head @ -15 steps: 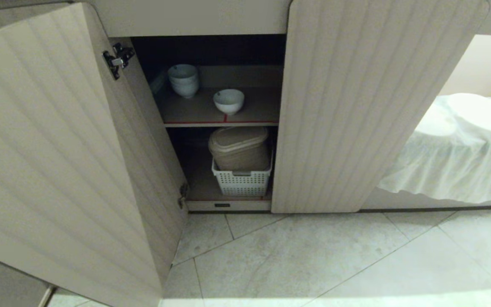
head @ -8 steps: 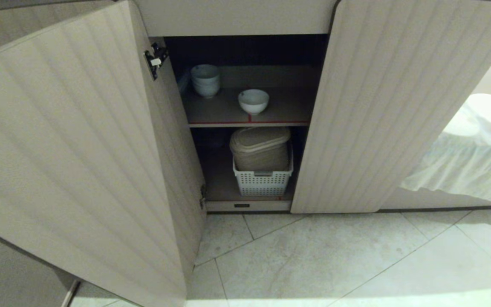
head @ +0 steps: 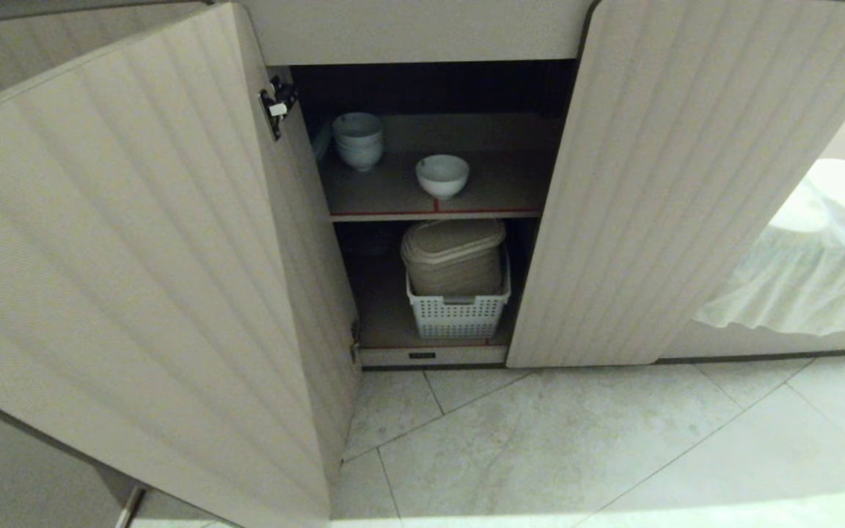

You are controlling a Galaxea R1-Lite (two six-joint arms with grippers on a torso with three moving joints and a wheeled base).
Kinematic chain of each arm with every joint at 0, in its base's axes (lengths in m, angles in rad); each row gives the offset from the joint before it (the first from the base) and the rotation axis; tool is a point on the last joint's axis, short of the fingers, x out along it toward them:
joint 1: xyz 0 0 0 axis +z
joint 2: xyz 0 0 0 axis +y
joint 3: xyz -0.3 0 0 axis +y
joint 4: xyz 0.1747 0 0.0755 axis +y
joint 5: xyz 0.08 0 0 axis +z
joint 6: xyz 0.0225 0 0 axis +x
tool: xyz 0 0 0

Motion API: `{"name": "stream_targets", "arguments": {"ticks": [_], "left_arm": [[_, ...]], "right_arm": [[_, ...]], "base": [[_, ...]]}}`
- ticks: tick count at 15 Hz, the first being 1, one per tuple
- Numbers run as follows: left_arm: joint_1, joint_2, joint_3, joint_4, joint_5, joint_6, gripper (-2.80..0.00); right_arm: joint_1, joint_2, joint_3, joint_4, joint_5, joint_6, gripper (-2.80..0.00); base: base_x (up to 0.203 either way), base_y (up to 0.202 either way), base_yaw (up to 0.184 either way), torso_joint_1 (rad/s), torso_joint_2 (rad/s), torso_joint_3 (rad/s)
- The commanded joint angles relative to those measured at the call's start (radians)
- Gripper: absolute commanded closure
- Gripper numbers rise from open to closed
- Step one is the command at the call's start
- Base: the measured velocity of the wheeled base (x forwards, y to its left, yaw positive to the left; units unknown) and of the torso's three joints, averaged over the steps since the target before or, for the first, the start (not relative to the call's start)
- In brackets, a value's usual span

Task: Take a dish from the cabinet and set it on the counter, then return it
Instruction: Close the cabinet door

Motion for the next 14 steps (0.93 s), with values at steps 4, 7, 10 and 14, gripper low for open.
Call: {"name": "stream_targets", "arguments": {"ticks": [4,7,10,14], "left_arm": [[-0.001,0.000,0.000,0.000,0.001,0.000,0.00],[-0.001,0.000,0.000,0.000,0.001,0.000,0.00],[-0.001,0.000,0.000,0.000,0.001,0.000,0.00],[-0.001,0.000,0.000,0.000,-0.001,0.000,0.00]], "right_arm": [[-0.001,0.000,0.000,-0.001,-0.001,0.001,0.00],[-0.001,0.000,0.000,0.000,0.001,0.001,0.00],[-0.001,0.000,0.000,0.000,0.000,0.001,0.00],[-0.001,0.000,0.000,-0.002,0.000,-0.001,0.00]], "base": [[0.000,0.000,0.000,0.000,0.00,0.000],[0.000,0.000,0.000,0.000,0.00,0.000],[0.000,0.000,0.000,0.000,0.00,0.000],[0.000,0.000,0.000,0.000,0.00,0.000]]}}
